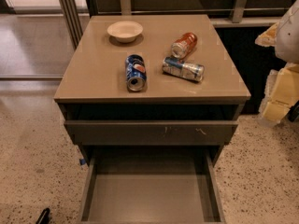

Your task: Place pepsi can into middle drawer

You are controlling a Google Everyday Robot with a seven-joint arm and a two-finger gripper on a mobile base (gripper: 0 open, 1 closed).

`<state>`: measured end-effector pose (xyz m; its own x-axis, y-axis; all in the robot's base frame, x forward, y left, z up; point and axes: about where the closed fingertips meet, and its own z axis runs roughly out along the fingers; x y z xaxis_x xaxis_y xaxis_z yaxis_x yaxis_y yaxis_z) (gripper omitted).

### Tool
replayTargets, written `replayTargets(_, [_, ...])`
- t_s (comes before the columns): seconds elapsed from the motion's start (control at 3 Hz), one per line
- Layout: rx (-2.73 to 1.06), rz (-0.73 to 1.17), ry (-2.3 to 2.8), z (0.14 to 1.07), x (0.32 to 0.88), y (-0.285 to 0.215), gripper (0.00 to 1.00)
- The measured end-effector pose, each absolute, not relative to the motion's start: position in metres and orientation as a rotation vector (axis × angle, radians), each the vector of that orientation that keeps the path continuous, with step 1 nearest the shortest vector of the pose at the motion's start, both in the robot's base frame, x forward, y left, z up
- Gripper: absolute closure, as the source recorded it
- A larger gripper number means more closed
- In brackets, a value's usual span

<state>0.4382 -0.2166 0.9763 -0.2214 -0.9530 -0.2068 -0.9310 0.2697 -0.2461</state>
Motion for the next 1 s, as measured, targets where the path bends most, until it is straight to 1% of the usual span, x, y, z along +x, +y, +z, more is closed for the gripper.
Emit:
replayTargets(0.67, [-1.693, -0.098, 2.220, 0.979, 0.443, -0.213, 0.00])
replayTargets(1.0, [-1.483, -0.025, 2.213, 0.986, 0.465, -0.208, 0.00])
